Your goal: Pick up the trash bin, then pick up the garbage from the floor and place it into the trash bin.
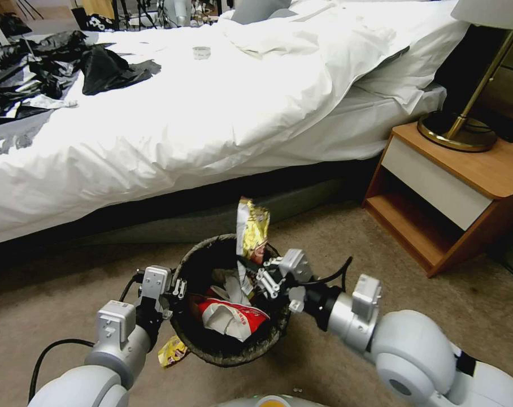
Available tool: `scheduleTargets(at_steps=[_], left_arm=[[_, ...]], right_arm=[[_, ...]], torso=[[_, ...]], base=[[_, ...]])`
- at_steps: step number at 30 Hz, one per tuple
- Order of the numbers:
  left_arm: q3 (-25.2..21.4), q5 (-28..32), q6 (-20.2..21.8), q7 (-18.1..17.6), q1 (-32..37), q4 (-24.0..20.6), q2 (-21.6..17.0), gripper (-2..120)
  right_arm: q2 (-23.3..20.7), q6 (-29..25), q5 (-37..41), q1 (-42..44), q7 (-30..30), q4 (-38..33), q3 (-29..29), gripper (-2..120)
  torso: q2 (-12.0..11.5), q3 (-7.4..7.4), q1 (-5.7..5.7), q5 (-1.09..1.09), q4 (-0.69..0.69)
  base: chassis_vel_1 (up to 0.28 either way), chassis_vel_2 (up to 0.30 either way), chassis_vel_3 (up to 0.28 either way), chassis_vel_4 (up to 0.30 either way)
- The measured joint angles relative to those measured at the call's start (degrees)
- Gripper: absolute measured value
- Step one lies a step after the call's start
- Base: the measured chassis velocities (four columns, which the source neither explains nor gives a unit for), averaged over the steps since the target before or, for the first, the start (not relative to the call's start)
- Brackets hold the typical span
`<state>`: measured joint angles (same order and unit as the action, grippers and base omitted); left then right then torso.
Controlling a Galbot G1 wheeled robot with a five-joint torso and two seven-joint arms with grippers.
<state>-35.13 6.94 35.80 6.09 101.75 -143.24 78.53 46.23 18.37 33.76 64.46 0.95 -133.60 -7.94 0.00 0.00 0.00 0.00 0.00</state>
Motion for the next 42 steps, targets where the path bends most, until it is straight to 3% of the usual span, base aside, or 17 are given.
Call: scheduleTargets(at_steps=[4, 10, 12, 14, 16, 18, 20, 28, 30, 34, 42], left_arm=[[0.1, -0.2, 0.0, 0.1, 0.0, 0.0, 0.4, 1], [0.3, -0.5, -0.1, 0.2, -0.3, 0.0, 0.7, 1], [0.6, -0.7, -0.1, 0.3, -0.3, 0.0, 1.2, 1], [0.6, -0.8, -0.2, 0.3, -0.3, 0.0, 1.2, 1], [0.7, -0.8, -0.2, 0.3, -0.3, 0.0, 1.3, 1], [0.6, -0.8, -0.2, 0.4, -0.3, 0.0, 1.3, 1], [0.6, -0.8, -0.2, 0.4, -0.3, 0.0, 1.3, 1], [0.7, -0.9, -0.3, 0.5, -0.3, 0.0, 1.5, 1], [0.8, -1.0, -0.3, 0.6, -0.3, 0.0, 1.5, 1], [0.8, -1.0, -0.3, 0.7, -0.3, 0.0, 1.6, 1], [0.7, -1.0, -0.4, 0.7, -0.5, 0.0, 1.6, 1]], right_arm=[[0.3, 0.7, -0.2, -1.7, -2.2, 0.7, -3.0, 0], [0.5, 2.6, -0.4, -2.5, -4.4, 0.9, -5.9, 15], [0.5, 3.3, -0.8, -2.5, -5.1, 1.2, -6.8, 28], [0.5, 3.5, -0.8, -2.5, -5.3, 1.2, -6.9, 28], [0.6, 4.3, -0.8, -2.7, -6.5, 1.1, -7.2, 41], [0.6, 4.4, -0.8, -2.8, -6.6, 1.1, -7.3, 43], [0.6, 4.6, -0.6, -3.2, -7.2, 0.9, -7.4, 57], [0.5, 4.6, -0.4, -3.9, -7.7, 0.9, -6.9, 80], [0.6, 4.6, 0.2, -4.6, -8.1, 0.9, -6.4, 92], [0.4, 4.6, 0.5, -4.8, -8.3, 0.8, -5.9, 100], [0.1, 4.4, 0.6, -3.3, -8.4, -0.7, -3.5, 100]], torso=[[0.0, 0.0, 0.0, 0.0, 0.0], [0.0, 0.0, 0.0, 0.0, 0.0], [0.0, 0.0, 0.0, 0.0, -0.01], [0.0, 0.0, 0.0, 0.0, -0.01], [0.0, 0.0, 0.0, 0.0, -0.01], [0.0, 0.0, 0.0, 0.0, 0.0], [0.0, 0.0, 0.0, 0.0, 0.0], [0.0, 0.0, 0.0, 0.0, -0.01], [0.0, 0.0, 0.0, 0.0, 0.0], [0.0, 0.0, 0.0, 0.0, 0.0], [0.0, 0.0, 0.0, 0.0, -0.01]], base=[[0.0, 0.0, 0.0, 0.0], [0.0, 0.0, 0.0, 0.0], [0.0, 0.0, 0.0, 0.0], [0.0, 0.0, 0.0, 0.0], [0.0, 0.0, 0.0, 0.0], [0.0, 0.0, 0.0, 0.0], [0.0, 0.0, 0.0, 0.0], [0.0, 0.0, 0.0, 0.0], [0.0, 0.0, 0.0, 0.0], [0.0, 0.0, 0.0, 0.0], [0.0, 0.0, 0.0, 0.0]])
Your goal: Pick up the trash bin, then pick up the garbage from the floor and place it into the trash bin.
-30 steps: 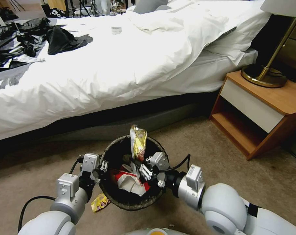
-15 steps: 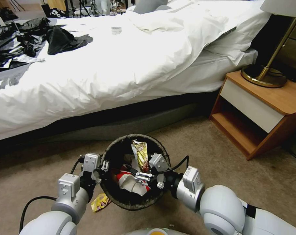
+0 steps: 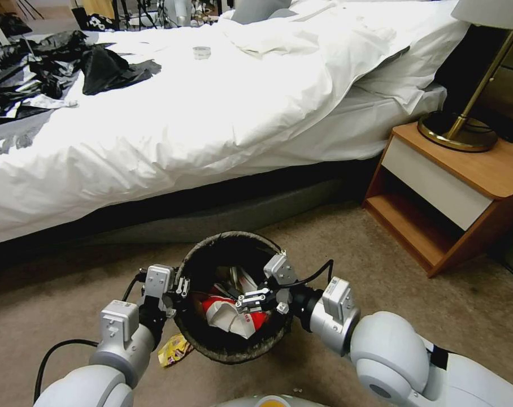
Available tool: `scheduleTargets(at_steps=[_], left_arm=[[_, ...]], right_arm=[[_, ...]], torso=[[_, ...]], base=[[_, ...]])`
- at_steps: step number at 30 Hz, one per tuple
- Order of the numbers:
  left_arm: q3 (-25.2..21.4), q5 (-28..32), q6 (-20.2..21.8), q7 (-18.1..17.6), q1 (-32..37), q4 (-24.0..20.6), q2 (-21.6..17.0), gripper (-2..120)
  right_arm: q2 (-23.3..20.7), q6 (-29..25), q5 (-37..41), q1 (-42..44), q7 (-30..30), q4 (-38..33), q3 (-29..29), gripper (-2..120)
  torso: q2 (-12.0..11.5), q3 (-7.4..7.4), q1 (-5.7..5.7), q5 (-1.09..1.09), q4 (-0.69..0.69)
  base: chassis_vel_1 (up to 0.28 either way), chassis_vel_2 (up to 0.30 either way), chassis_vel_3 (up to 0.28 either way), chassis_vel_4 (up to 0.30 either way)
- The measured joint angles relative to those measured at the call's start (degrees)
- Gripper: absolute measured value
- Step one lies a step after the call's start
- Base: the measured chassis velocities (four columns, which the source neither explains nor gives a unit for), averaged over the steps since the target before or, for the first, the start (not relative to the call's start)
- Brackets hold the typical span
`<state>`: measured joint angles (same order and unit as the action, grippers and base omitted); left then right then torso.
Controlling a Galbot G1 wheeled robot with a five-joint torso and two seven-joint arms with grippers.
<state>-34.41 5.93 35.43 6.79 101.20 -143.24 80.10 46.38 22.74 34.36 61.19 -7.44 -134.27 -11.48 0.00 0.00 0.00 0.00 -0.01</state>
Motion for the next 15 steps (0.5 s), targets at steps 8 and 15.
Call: scheduleTargets(at_steps=[8, 15], left_arm=[[0.1, 0.0, 0.0, 0.2, -0.2, 0.0, 0.0, 1], [-0.4, 0.2, 0.0, 0.2, -0.3, 0.0, -0.3, 1]], right_arm=[[0.0, -0.2, 0.0, 0.5, 0.0, -0.7, 1.0, 100], [-0.7, -1.9, -1.0, 4.9, -0.5, -4.4, 6.6, 100]], torso=[[0.0, 0.0, 0.0, 0.0, 0.01], [0.0, 0.0, 0.0, 0.0, 0.0]], base=[[0.0, 0.0, 0.0, 0.0], [0.0, 0.0, 0.0, 0.0]])
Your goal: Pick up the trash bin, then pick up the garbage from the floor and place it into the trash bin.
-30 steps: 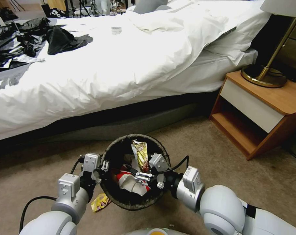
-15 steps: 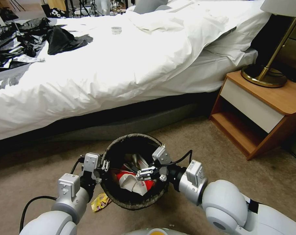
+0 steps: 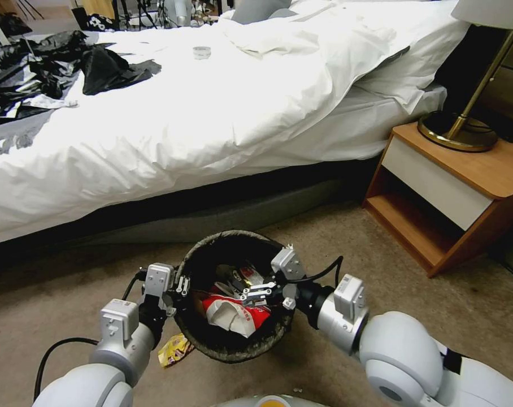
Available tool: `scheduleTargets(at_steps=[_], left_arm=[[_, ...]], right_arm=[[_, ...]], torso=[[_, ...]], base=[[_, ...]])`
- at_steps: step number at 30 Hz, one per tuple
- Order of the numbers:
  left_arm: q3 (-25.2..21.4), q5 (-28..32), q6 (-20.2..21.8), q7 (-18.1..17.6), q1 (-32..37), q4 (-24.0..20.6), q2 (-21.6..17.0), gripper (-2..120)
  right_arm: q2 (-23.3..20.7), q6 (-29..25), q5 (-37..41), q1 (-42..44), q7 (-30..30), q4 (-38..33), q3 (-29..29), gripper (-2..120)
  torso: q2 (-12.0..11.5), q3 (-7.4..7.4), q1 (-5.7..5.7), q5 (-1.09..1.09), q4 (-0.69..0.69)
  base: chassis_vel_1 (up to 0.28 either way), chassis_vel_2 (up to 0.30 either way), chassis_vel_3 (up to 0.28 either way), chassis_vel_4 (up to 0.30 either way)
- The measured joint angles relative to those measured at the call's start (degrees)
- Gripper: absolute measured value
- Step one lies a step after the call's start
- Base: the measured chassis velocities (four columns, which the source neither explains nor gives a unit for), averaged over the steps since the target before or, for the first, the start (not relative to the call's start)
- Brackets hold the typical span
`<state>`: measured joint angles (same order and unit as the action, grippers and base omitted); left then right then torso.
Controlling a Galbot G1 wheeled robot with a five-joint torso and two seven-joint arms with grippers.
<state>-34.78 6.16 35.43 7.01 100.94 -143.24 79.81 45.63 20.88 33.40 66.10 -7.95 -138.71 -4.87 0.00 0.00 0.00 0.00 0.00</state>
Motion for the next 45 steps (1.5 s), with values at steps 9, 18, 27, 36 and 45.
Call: scheduleTargets(at_steps=[9, 18, 27, 36, 45], left_arm=[[-0.5, 0.3, -0.3, 0.0, 0.1, 0.0, 0.1, 1], [-1.6, 2.5, -0.4, -0.6, 0.3, 0.0, -0.7, 1], [-2.5, 4.6, -0.3, -0.9, 0.6, 0.0, -1.5, 1], [-3.5, 4.4, 0.3, -1.6, 0.9, 0.0, -1.8, 1], [-3.5, 3.4, 0.4, -1.5, 1.1, 0.0, -2.8, 1]], right_arm=[[1.6, -3.9, -4.1, 6.3, -5.9, -3.6, 6.4, 100], [14.2, -12.1, -23.0, 28.3, -4.1, -4.6, 26.4, 100], [29.5, -19.8, -32.2, 38.9, -3.5, -4.6, 33.4, 100], [33.1, -29.2, -33.3, 45.3, -3.1, -3.5, 38.6, 100], [34.0, -34.5, -33.7, 50.5, -3.8, -1.1, 38.7, 100]], torso=[[0.0, 0.0, 0.0, -0.01, 0.01], [0.0, 0.0, 0.0, 0.0, 0.0], [0.0, 0.01, 0.0, -0.01, 0.01], [0.0, 0.01, 0.0, 0.0, 0.0], [0.0, 0.01, 0.0, 0.0, 0.0]], base=[[0.0, 0.0, 0.0, 0.0], [0.0, 0.0, 0.0, 0.0], [0.0, 0.0, 0.0, 0.0], [0.0, 0.0, 0.0, 0.0], [0.0, 0.0, 0.0, 0.0]])
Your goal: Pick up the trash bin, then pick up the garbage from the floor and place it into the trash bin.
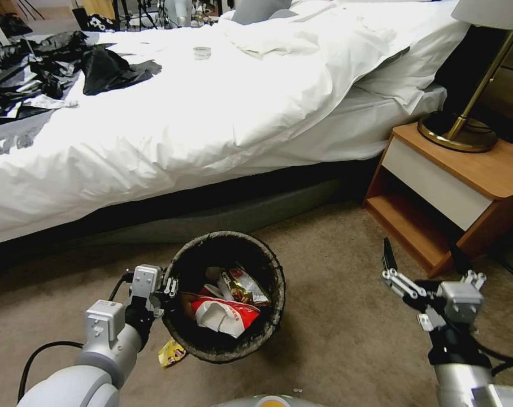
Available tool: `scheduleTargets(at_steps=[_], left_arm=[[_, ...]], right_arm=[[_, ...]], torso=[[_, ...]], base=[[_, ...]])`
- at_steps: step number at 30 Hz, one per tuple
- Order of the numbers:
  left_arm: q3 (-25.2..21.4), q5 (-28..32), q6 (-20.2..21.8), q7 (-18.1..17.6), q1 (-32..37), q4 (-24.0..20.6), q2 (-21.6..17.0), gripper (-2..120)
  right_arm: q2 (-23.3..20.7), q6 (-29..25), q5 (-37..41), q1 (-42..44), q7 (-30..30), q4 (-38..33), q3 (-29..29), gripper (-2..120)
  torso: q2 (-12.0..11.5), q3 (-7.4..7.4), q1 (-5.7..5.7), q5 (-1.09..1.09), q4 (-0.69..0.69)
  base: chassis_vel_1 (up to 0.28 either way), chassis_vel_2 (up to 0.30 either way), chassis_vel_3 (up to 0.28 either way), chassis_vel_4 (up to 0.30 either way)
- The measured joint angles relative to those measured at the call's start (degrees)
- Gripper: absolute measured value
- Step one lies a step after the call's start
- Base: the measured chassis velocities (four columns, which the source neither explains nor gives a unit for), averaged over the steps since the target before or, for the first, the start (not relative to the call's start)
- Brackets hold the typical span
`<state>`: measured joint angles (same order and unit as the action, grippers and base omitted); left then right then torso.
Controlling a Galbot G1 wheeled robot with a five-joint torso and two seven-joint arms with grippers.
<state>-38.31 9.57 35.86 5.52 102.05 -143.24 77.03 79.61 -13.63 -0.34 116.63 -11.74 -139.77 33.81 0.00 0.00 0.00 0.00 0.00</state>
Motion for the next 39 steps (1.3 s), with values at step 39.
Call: scheduleTargets(at_steps=[39], left_arm=[[-3.4, -2.6, -0.2, 0.5, -1.8, 0.0, 4.7, 1]], right_arm=[[-3.4, 16.5, 8.9, -12.9, 5.2, 3.0, -0.1, 100]], torso=[[0.0, -0.01, -0.01, 0.0, 0.0]], base=[[0.035, 0.034, 0.035, 0.034]])
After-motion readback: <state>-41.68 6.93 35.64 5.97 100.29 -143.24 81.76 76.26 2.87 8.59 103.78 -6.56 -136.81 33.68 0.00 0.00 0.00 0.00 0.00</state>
